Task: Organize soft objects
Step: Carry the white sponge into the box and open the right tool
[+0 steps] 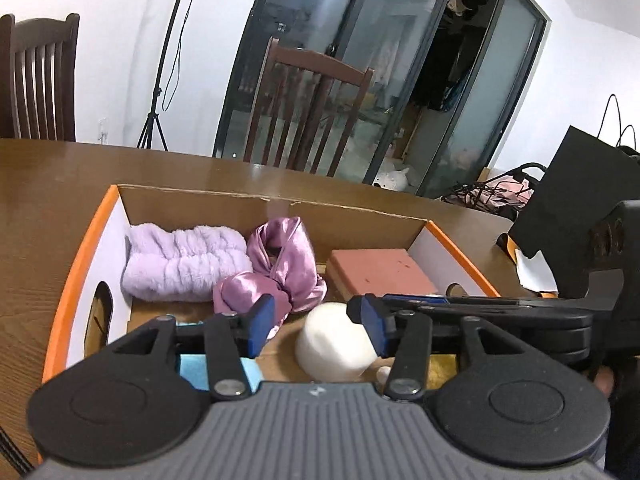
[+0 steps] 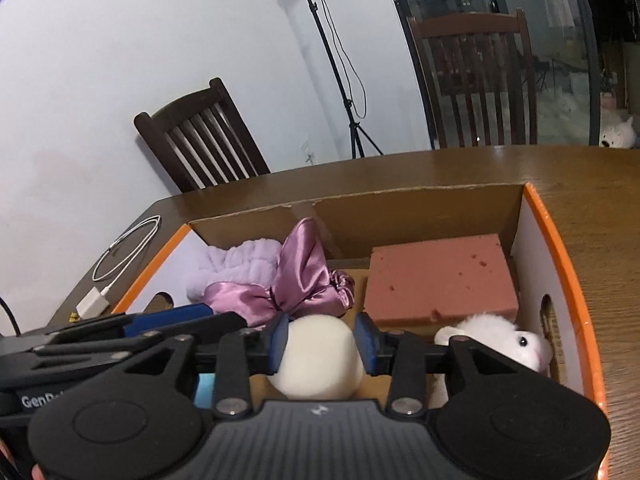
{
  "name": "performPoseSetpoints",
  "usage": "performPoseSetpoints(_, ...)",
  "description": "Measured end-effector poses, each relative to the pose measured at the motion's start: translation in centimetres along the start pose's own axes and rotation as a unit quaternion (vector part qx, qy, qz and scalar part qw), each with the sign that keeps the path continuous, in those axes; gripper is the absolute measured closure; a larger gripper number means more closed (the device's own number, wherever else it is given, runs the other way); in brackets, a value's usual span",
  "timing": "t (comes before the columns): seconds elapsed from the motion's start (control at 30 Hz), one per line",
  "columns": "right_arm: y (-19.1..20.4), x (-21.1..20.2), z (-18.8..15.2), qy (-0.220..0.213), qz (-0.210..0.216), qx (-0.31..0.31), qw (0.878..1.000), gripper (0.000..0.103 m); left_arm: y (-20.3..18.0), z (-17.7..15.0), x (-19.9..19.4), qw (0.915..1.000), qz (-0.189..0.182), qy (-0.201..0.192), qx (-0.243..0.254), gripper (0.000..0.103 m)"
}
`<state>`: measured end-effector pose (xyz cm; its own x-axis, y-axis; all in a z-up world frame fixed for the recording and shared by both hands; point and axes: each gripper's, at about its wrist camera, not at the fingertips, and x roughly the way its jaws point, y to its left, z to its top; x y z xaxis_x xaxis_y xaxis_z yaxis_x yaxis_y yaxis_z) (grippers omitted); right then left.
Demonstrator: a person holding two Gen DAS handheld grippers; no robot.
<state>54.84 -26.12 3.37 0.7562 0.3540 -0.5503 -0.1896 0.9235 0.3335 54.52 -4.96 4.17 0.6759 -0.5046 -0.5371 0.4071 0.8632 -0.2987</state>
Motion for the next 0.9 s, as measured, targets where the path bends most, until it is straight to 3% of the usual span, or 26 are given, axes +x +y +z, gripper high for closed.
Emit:
performPoseSetpoints(0.2, 1.0, -3.3, 0.3, -0.025, 0.001, -0.02, 0.999, 0.064, -1.0, 0.0, -3.5, 0.9996, 0.008, -0.024, 0.015, 0.046)
performPoseSetpoints(0.47, 2.9, -11.9, -1.3, -0.068, -0.008, -0.059, 0.996, 0.058, -3.4, -1.2, -11.6, 0.9954, 0.027, -0.069, 0.062, 0.032)
performPoseSetpoints(0.77, 5.5, -20.0, -6.5, -0.108, -0.006, -0.085, 0.99, 0.049, -6.2, -6.1, -19.5, 0.9884, 0.063, -0.096, 0.099, 0.022)
performPoseSetpoints(0.9, 6.7, -22.4, -9.8, -0.121, -0.004, -0.103, 0.987, 0.045, -7.6, -9.2, -22.5, 0.985, 0.072, -0.113, 0.108, 0.011)
